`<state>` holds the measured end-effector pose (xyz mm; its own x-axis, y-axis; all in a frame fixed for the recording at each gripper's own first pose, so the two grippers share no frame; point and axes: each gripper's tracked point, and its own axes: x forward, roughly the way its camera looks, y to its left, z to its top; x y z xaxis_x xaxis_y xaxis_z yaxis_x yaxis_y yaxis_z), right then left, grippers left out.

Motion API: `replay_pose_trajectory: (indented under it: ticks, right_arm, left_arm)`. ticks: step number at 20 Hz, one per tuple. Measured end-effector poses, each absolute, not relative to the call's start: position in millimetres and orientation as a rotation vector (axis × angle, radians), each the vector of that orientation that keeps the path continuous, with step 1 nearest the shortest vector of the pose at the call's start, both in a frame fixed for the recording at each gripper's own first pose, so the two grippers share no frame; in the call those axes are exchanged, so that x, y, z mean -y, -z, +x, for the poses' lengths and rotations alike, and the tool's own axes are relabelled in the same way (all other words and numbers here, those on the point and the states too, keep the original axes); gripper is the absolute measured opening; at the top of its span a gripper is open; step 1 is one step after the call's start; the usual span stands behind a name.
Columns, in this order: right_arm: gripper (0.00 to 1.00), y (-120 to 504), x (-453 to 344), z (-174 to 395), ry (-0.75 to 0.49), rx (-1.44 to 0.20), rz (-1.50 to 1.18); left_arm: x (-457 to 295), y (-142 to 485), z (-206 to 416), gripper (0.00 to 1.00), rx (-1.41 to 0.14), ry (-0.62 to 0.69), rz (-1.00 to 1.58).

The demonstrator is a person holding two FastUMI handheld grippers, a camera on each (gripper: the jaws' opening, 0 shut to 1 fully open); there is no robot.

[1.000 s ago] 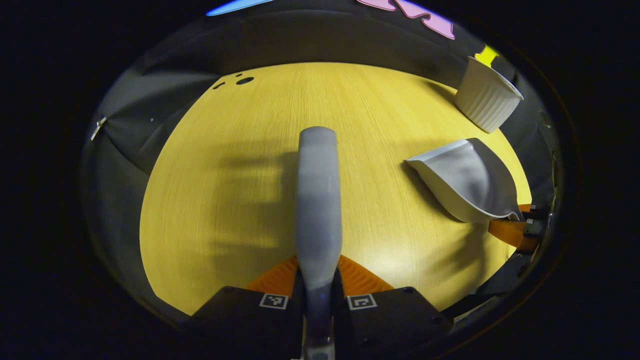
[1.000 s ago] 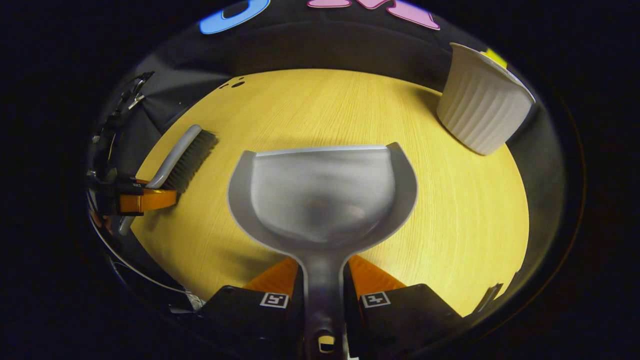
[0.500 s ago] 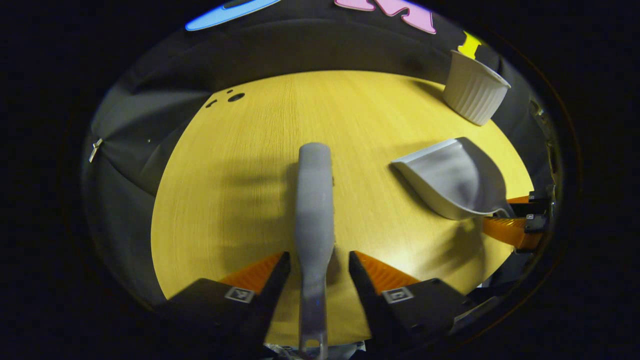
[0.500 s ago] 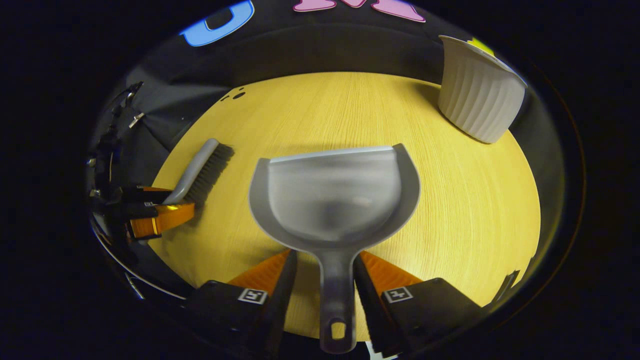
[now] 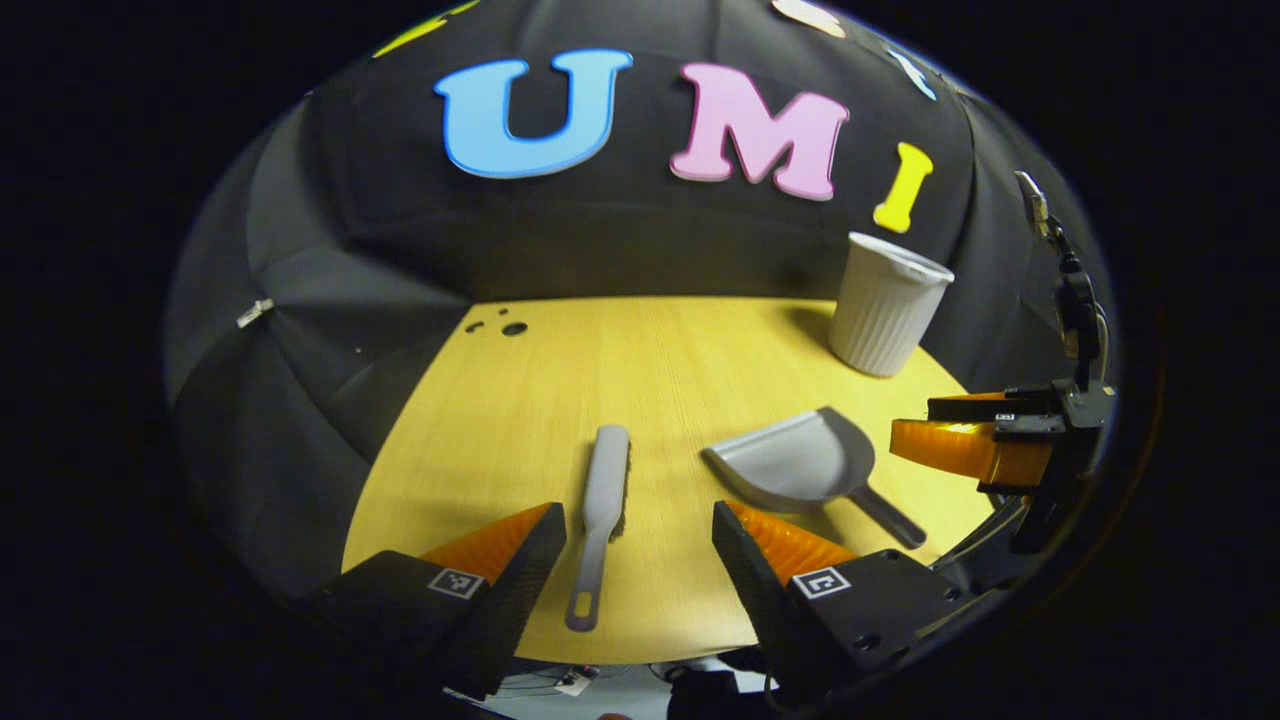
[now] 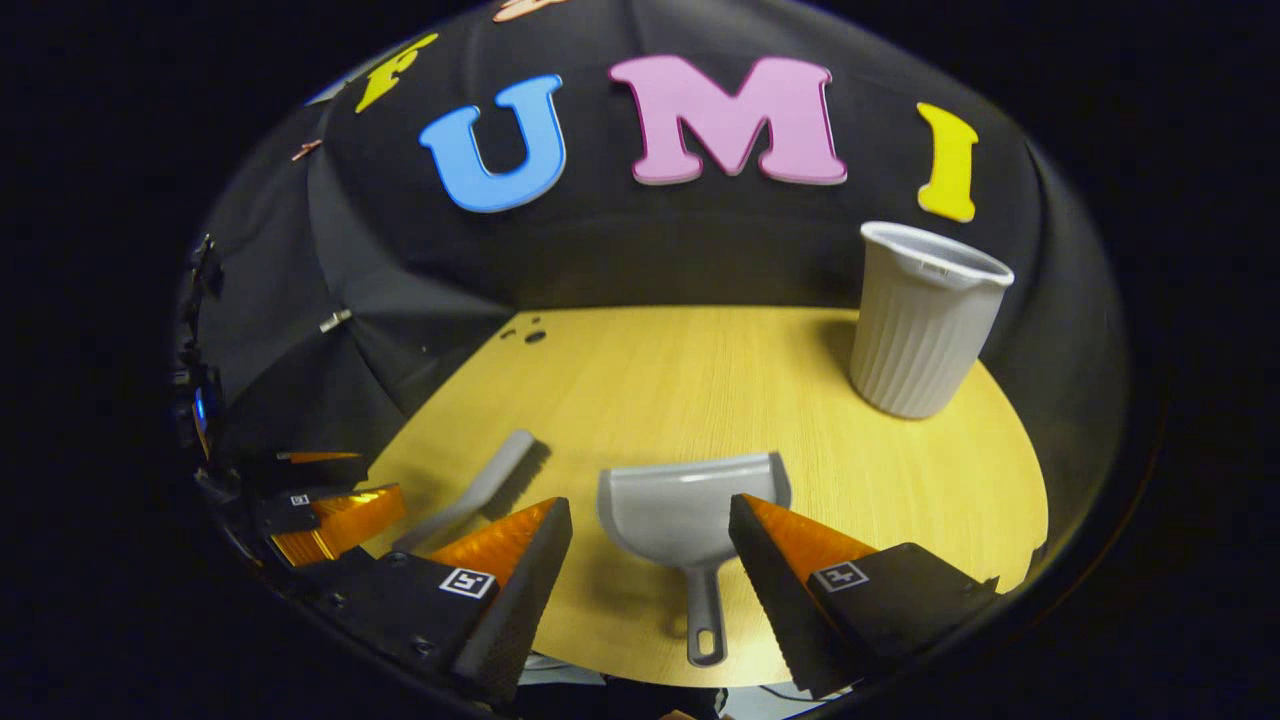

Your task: Pick up the small broom and dustpan from the desktop, sweep the trash into the dustpan with the broom, and then empty the trash into the garbage bin.

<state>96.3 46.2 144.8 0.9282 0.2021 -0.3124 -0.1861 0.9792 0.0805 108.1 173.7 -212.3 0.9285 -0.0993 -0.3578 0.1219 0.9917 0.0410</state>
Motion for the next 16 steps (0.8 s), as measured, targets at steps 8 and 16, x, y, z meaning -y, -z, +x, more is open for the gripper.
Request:
replay_pose_trajectory:
  ticks: [8, 16]
  right_arm:
    - [0.98, -222.5, -57.0, 45.0, -0.191, -0.002, -0.048]
    - [0.99, -202.9, -61.2, 19.9, -0.184, -0.043, -0.023]
  left_arm:
    - [-187.8, 137.9, 58.7, 0.96, -0.042, -0.009, 0.062]
    - [-164.2, 135.9, 54.2, 0.96, -0.028, 0.075, 0.072]
